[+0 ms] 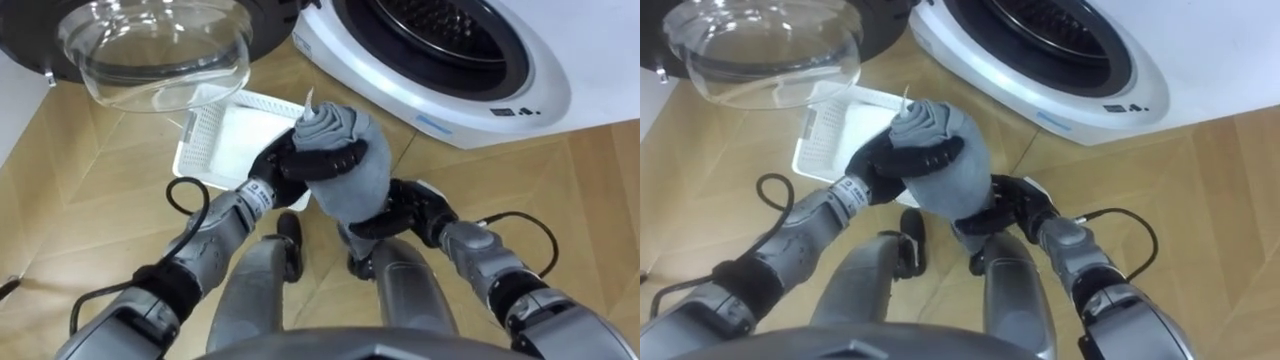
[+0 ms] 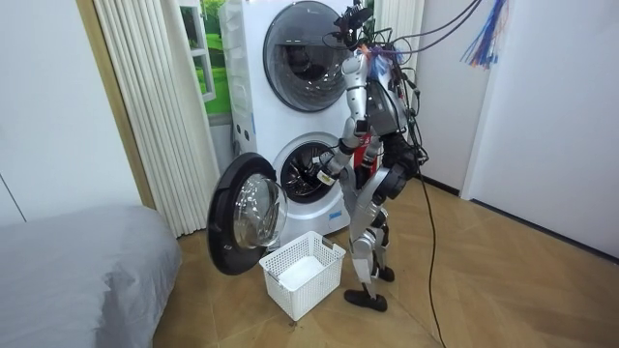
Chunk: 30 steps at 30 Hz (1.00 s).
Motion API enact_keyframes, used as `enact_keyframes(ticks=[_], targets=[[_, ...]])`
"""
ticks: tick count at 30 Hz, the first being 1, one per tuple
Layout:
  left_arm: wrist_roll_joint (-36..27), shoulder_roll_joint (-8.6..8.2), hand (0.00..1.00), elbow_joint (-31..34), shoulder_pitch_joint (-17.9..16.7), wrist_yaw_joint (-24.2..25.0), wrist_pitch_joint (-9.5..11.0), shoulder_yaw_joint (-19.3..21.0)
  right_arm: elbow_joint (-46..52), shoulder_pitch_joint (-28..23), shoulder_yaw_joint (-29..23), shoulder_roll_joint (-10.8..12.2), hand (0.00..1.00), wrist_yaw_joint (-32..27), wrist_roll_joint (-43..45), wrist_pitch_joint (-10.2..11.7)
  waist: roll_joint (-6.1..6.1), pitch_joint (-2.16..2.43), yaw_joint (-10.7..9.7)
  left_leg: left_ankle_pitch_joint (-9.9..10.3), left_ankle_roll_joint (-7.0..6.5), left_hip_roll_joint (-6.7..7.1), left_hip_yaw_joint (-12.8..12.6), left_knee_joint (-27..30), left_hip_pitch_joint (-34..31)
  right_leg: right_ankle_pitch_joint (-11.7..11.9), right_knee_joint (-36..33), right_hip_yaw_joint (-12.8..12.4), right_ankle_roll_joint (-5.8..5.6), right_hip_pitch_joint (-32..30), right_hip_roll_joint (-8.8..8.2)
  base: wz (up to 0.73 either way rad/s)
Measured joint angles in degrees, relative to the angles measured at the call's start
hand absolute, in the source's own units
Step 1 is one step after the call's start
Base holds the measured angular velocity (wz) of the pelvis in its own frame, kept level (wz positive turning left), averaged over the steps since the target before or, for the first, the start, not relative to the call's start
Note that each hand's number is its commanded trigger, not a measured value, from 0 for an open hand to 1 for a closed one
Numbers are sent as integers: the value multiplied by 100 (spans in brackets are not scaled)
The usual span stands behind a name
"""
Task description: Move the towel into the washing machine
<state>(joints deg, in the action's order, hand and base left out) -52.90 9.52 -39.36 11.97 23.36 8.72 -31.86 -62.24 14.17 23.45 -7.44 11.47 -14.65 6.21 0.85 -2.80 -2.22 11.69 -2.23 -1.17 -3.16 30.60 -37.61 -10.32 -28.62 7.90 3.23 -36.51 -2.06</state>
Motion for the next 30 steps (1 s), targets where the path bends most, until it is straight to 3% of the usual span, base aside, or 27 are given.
enact_keyframes(ticks=[5, 10, 11, 12, 20, 27, 30], targets=[[-271, -38, 100, 46, 164, 0, 14, -16, -10, 68, 37, 114, 100, 97, -84, 41, -7, 5, -44, 0, 1, -5, 7, 37, -21, -3, -51, 8, 6, -1, 0, 1], [-280, -75, 100, 71, 213, -1, 54, 11, -11, 93, 28, 85, 100, 97, -84, 156, -23, 10, -60, 0, 0, -6, 6, 83, -21, -5, -95, 9, 5, 2, -4, 0], [-280, -100, 96, 71, 220, -1, 54, 27, -12, 113, 3, 83, 100, 97, -84, 183, -26, 10, -61, 0, 0, -8, 6, 92, -16, -5, -101, 9, 5, 2, -4, 0], [-279, -105, 0, 71, 225, -1, 54, 35, -23, 112, -5, 81, 100, 97, -82, 199, -27, 10, -70, 0, 0, -10, 7, 110, -14, -7, -98, 8, 9, 1, -5, 0], [-526, -110, 0, 86, 225, -19, 37, 225, -35, 163, -55, 46, 100, -175, -118, 254, -23, 12, 13, -20, 32, -26, 16, 86, -26, 41, -96, 11, 51, -32, 17, 0], [-707, -127, 0, 88, 107, -26, 32, 459, -387, 320, -387, -52, 100, -328, -655, 109, -20, 14, 489, -39, 50, -23, 22, 25, -26, 50, -95, 31, 66, -30, 18, 0], [-299, -109, 0, -101, -55, -217, 30, 945, -579, 413, -804, -162, 100, -431, -961, -86, -19, 13, 761, -69, 47, 4, 10, -79, -9, 45, -99, 27, 64, -49, -9, 4]])
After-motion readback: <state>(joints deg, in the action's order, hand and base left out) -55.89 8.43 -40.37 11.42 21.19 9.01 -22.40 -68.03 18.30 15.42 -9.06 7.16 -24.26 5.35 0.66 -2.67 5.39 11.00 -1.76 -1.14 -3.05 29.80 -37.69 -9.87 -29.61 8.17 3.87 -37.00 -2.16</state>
